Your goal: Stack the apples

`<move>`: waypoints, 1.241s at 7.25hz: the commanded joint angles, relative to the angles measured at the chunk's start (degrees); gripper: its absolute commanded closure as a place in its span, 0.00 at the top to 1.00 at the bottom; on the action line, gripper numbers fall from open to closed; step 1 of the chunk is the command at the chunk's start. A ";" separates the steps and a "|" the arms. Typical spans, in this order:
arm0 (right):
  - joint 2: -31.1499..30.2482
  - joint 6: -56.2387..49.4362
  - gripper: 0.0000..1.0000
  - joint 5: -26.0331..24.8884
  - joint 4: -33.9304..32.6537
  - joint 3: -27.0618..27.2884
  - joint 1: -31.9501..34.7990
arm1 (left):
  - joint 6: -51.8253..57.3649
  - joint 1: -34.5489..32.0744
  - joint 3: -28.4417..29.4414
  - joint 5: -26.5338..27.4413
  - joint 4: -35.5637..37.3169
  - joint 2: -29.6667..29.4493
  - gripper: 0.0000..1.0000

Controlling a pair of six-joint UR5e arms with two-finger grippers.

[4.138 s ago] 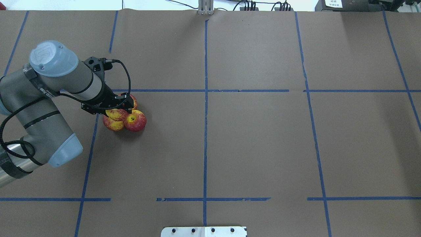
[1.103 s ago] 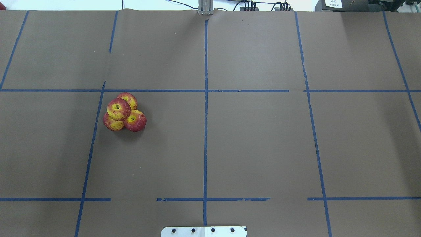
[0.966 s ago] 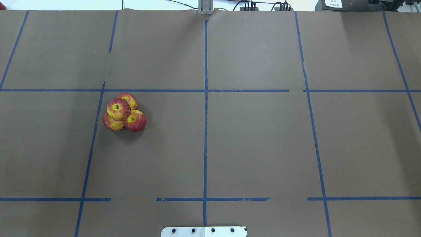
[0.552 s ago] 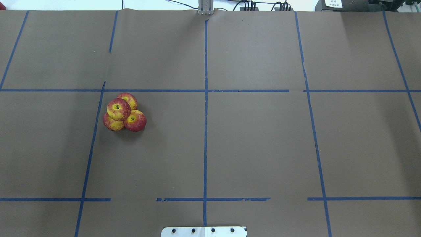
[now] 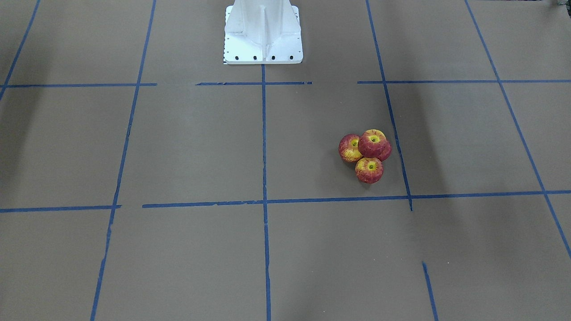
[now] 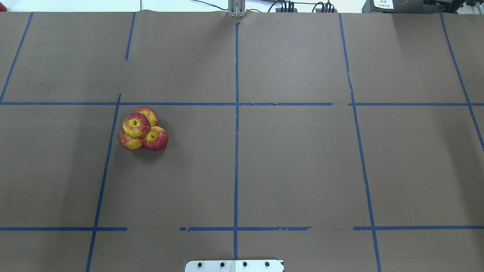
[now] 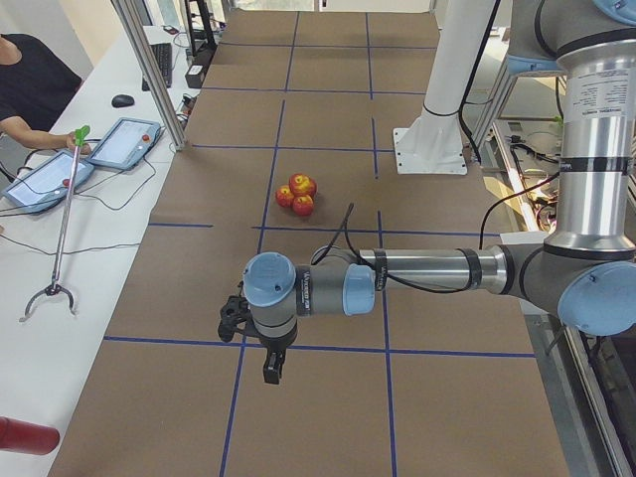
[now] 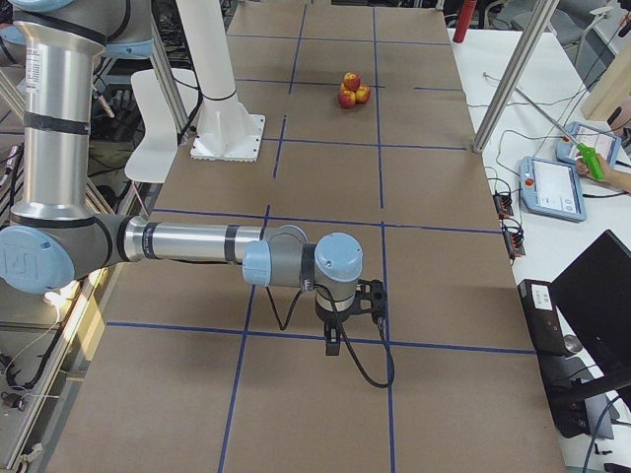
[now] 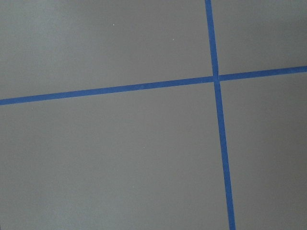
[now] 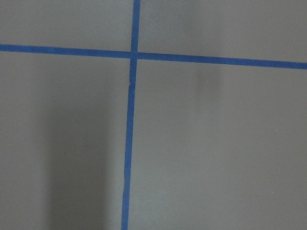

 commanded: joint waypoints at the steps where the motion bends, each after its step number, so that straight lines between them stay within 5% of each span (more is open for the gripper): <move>1: 0.00 0.00 1.00 -0.04 0.01 0.00 0.00 | -0.56 0.13 0.51 -0.17 -0.91 0.03 1.00; 9: 0.00 0.00 1.00 -0.04 -0.08 0.00 0.00 | -0.04 0.13 0.68 -0.16 -0.56 -0.42 1.00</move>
